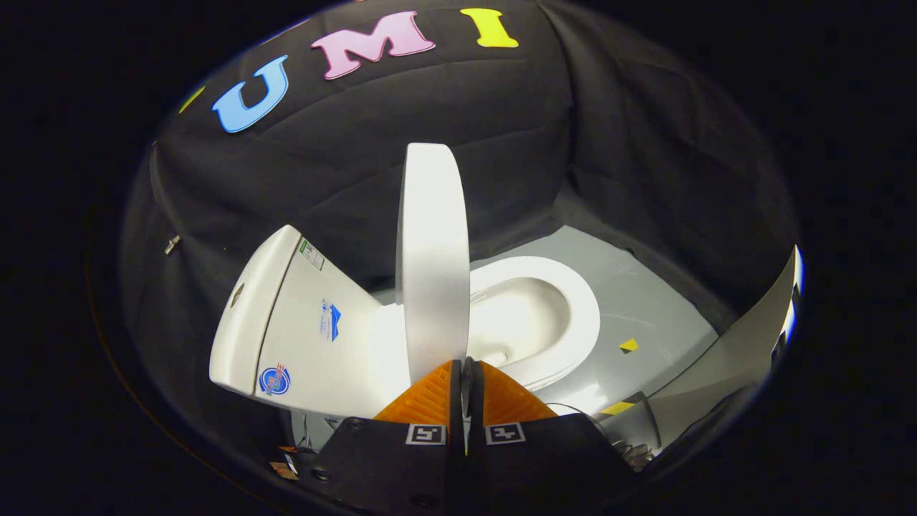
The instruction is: Open the toilet lid.
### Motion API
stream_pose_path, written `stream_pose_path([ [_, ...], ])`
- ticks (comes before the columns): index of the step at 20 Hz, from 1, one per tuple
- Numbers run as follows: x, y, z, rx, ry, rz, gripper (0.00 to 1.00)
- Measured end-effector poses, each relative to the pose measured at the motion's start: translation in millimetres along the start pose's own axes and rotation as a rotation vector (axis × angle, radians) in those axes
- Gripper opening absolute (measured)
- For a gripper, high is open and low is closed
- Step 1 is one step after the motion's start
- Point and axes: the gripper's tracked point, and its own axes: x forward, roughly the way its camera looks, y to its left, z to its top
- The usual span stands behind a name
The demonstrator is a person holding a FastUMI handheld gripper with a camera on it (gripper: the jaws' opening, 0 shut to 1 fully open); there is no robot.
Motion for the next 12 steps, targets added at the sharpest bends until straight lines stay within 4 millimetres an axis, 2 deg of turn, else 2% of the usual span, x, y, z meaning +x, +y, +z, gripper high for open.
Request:
stream_pose_path([
  [4,-12.0,37.3,1.0,-0.084,-0.054,-0.028,0.06],
  [12,-24.7,105.0,-9.6,-0.226,-0.131,-0.037,0.06],
])
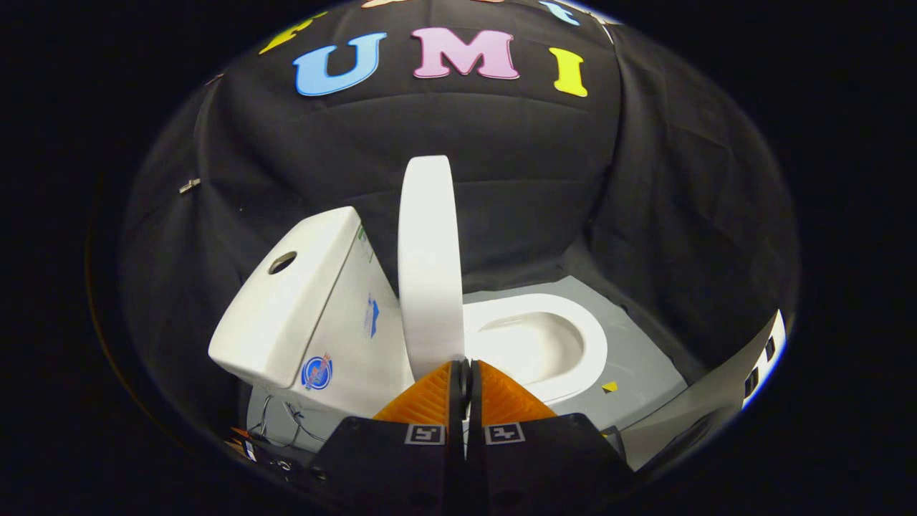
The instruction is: Open the toilet lid.
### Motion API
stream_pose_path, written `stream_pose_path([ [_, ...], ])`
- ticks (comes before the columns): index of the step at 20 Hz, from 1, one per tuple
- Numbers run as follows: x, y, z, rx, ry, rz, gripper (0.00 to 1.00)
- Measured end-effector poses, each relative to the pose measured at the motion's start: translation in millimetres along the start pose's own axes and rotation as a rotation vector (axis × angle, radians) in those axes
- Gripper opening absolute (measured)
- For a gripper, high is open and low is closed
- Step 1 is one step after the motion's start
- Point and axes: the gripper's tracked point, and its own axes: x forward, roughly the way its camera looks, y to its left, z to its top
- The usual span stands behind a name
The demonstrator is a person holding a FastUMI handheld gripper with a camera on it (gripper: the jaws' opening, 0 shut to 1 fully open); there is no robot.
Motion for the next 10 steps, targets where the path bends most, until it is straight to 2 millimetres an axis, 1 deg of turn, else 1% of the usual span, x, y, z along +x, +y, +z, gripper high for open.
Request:
stream_pose_path([
  [5,-3.2,33.0,-2.2,-0.09,-0.047,-0.034,0.07],
  [10,-5.3,50.3,-4.6,-0.118,-0.098,-0.101,0.07],
])
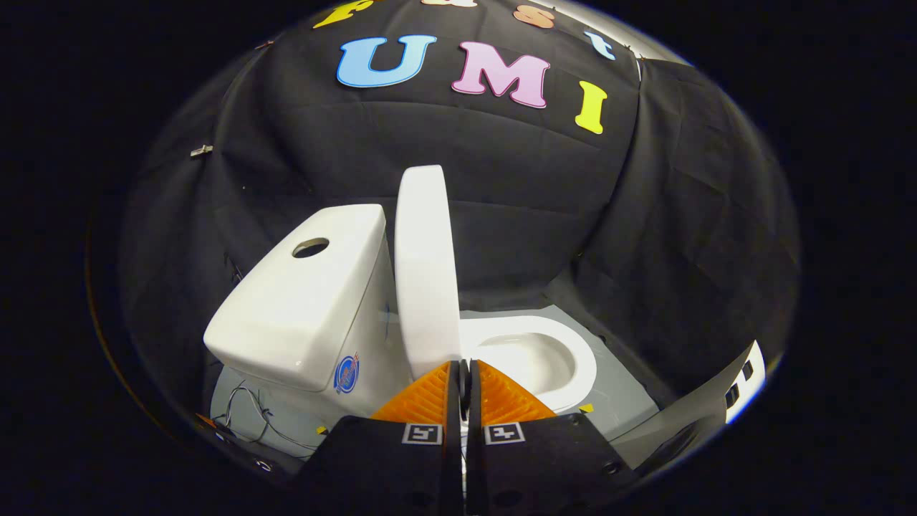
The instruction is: Open the toilet lid.
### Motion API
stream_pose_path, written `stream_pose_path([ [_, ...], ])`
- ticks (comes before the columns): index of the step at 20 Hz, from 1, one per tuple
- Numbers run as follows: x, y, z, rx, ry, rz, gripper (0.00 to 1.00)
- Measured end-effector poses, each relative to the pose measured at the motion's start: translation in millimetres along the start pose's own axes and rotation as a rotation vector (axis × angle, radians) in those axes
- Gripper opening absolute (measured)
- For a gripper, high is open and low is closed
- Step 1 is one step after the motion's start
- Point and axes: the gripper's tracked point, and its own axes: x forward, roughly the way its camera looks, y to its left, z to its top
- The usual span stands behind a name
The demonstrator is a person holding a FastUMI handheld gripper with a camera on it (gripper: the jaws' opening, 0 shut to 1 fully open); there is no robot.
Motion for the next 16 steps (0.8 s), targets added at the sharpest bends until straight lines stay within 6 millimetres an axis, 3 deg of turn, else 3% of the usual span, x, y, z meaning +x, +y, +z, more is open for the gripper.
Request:
stream_pose_path([
  [6,-4.8,26.4,-1.1,-0.018,-0.008,0.02,0.07],
  [16,-7.1,43.0,-2.4,-0.049,-0.01,0.014,0.07],
])
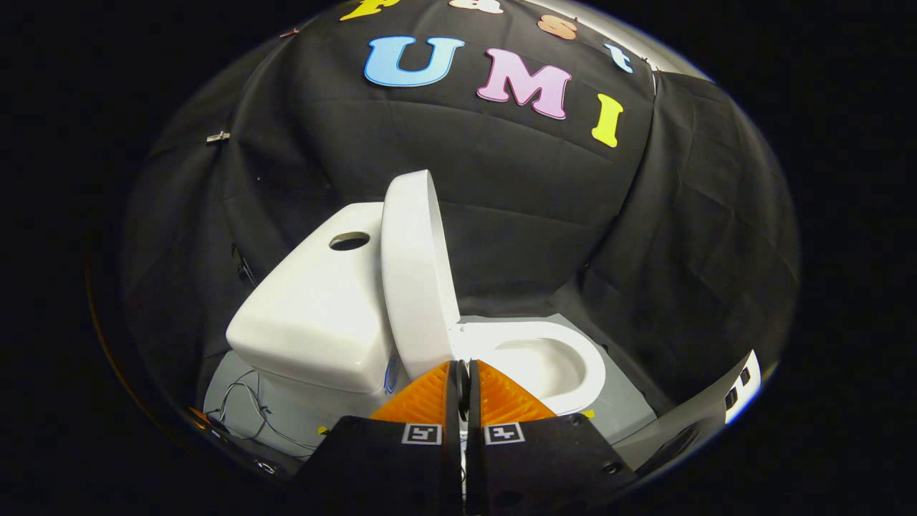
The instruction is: Open the toilet lid.
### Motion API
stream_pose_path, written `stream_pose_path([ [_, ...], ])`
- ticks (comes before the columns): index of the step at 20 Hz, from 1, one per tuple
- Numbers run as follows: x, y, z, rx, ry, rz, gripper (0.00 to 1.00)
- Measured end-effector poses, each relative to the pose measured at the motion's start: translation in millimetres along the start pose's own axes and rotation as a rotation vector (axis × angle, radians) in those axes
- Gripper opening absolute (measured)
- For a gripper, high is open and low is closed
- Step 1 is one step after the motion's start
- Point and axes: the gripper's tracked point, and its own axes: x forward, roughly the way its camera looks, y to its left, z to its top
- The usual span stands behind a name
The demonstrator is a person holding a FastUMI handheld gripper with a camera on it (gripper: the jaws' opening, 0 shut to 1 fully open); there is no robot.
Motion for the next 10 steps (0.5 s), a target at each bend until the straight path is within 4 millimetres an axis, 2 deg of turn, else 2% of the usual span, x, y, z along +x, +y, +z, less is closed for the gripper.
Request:
stream_pose_path([
  [6,1.9,-1.2,-0.1,-0.006,-0.013,0.001,0.07],
  [10,2.5,-2.7,3.4,0.004,-0.024,0.025,0.12],
])
